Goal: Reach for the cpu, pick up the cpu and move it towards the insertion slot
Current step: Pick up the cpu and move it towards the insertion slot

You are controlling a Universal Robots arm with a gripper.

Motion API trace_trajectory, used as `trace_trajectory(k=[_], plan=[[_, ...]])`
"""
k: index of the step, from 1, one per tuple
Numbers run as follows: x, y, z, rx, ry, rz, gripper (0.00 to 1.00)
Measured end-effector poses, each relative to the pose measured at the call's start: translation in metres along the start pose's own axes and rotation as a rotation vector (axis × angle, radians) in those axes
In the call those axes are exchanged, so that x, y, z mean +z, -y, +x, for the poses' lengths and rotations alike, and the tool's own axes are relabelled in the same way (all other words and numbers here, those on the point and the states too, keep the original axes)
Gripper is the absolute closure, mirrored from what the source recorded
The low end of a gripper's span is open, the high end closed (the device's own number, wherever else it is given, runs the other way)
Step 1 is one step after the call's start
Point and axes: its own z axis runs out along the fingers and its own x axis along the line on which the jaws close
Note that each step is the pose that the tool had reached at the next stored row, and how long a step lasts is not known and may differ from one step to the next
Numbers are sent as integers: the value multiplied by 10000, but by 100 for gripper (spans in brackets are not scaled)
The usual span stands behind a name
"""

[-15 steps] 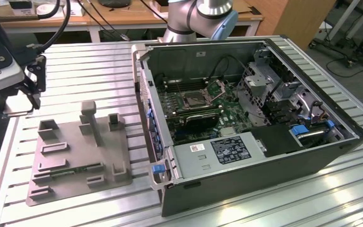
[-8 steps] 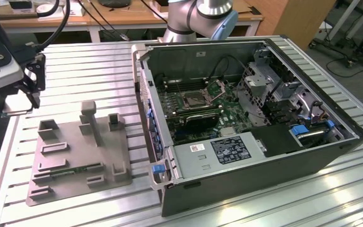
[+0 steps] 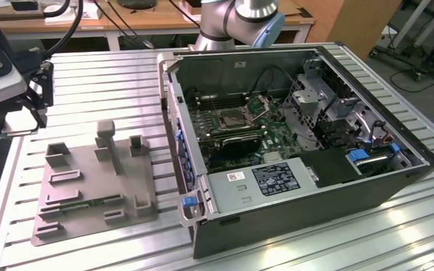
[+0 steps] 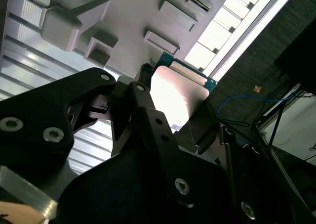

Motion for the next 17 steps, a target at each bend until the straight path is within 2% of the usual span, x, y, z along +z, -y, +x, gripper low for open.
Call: trace_trajectory(k=[17], plan=[[-89, -7, 0, 0, 1, -2, 45]])
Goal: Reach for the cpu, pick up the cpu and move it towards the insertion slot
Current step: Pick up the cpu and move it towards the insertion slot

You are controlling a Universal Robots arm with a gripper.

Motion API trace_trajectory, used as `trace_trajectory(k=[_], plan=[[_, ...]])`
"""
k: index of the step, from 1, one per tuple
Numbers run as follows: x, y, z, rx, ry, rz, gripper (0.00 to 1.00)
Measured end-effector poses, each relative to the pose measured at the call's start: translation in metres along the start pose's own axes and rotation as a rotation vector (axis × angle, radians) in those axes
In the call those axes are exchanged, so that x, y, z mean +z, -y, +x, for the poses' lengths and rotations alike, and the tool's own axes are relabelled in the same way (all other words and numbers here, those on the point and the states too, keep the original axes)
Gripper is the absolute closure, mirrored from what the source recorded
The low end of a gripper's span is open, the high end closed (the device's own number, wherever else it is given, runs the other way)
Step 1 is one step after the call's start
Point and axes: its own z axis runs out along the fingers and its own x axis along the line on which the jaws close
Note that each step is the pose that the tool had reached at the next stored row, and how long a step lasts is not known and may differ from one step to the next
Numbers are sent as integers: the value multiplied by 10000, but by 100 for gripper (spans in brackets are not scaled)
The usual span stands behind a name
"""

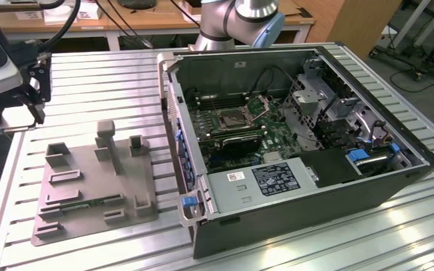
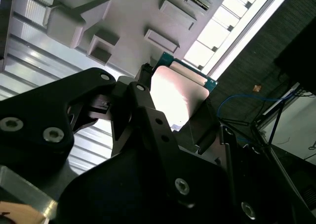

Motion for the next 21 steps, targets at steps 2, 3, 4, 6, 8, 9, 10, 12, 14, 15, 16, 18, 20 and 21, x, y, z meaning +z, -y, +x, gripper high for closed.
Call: trace_trajectory(k=[2, 3, 4, 6, 8, 9, 10, 12, 14, 15, 16, 18, 20, 21], plan=[[-12, -1, 0, 0, -1, 0, 45], [-18, -1, 0, 0, 0, 0, 45], [-24, -2, 0, 0, 0, 0, 45], [-34, -2, 0, 0, 0, 0, 45], [-45, -3, 0, -1, 0, 0, 45], [-50, -4, 0, 0, -1, 0, 45], [-57, -4, 0, 0, -1, 0, 45], [-70, -5, 0, 0, 0, 0, 45], [-87, -7, -1, 0, -1, 1, 45], [-95, -7, -1, 0, -1, 1, 45], [-102, -8, -1, 0, -1, 0, 45], [-121, -9, -1, 0, -1, 1, 45], [-142, -11, -1, 0, 0, 0, 45], [-153, -12, -1, 0, 0, -1, 45]])
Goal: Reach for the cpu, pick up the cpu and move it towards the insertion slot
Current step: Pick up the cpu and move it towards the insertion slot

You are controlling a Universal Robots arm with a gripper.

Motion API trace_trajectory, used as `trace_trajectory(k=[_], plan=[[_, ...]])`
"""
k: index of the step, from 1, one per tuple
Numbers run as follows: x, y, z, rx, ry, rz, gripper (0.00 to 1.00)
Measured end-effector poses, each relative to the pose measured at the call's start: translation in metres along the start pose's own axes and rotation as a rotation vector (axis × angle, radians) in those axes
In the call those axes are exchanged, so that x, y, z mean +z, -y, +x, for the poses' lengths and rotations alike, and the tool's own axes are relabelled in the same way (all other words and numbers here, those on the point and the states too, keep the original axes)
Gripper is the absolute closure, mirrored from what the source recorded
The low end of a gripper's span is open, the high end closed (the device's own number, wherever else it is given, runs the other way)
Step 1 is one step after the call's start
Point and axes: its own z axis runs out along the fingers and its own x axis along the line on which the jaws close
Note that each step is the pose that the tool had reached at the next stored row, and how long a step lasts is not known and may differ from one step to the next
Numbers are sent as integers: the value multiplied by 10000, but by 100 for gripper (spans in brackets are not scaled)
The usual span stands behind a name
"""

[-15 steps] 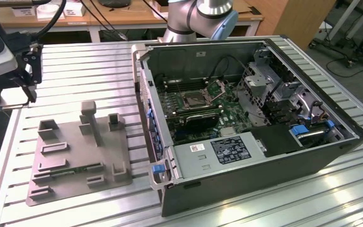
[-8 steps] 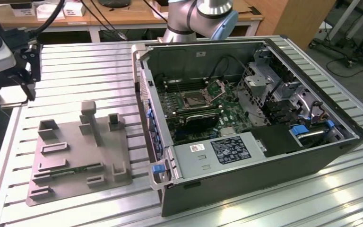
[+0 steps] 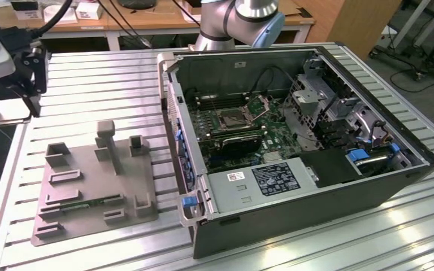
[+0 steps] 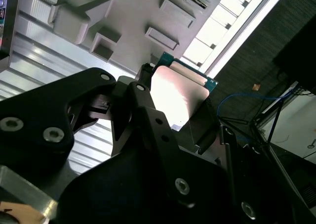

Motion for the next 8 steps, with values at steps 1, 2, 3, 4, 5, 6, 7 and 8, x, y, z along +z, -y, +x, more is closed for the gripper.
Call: trace_trajectory(k=[1, 2, 3, 4, 5, 6, 7, 8], plan=[[-11, -1, 0, 0, 0, -1, 45], [-22, -2, 0, 0, 1, 0, 45], [-34, -3, 0, 0, 0, 0, 45], [-44, -3, 0, 0, 1, -1, 45], [-57, -4, 0, 0, 0, 0, 45], [-70, -5, 0, 0, -1, 1, 45], [-84, -7, 0, 0, -1, 1, 45], [-99, -8, 0, 0, -1, 0, 45]])
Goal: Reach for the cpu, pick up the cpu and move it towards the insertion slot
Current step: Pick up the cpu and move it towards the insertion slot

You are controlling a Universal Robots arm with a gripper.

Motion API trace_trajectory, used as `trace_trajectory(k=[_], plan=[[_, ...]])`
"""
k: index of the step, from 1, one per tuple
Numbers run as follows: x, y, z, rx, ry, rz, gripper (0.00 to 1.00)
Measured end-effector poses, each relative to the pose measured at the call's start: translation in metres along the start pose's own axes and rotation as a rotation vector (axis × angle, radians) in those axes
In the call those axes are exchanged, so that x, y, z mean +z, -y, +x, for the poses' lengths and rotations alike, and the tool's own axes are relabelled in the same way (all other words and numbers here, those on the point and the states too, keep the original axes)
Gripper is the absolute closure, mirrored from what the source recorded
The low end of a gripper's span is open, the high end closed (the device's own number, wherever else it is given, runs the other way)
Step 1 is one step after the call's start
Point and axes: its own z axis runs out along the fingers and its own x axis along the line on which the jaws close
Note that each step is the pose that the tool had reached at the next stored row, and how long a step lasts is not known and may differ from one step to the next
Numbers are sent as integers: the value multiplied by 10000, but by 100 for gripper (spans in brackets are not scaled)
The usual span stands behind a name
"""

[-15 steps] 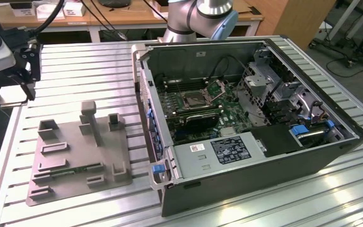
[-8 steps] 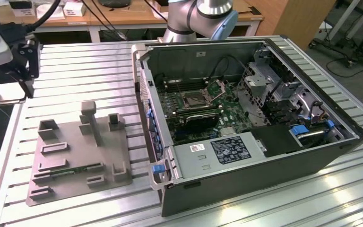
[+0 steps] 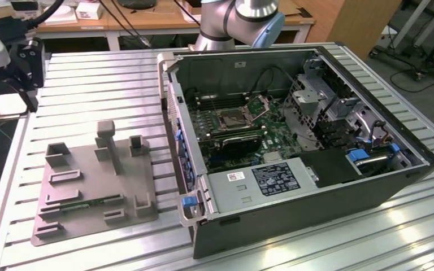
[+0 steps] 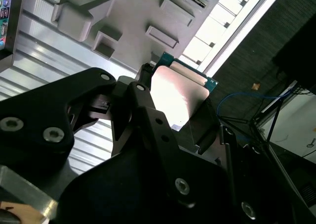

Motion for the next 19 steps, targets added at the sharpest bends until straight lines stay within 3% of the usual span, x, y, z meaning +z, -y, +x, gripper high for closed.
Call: trace_trajectory(k=[5, 19], plan=[[-47, -4, 0, 0, 0, 0, 45], [-48, -3, -28, 0, 1, -2, 45]])
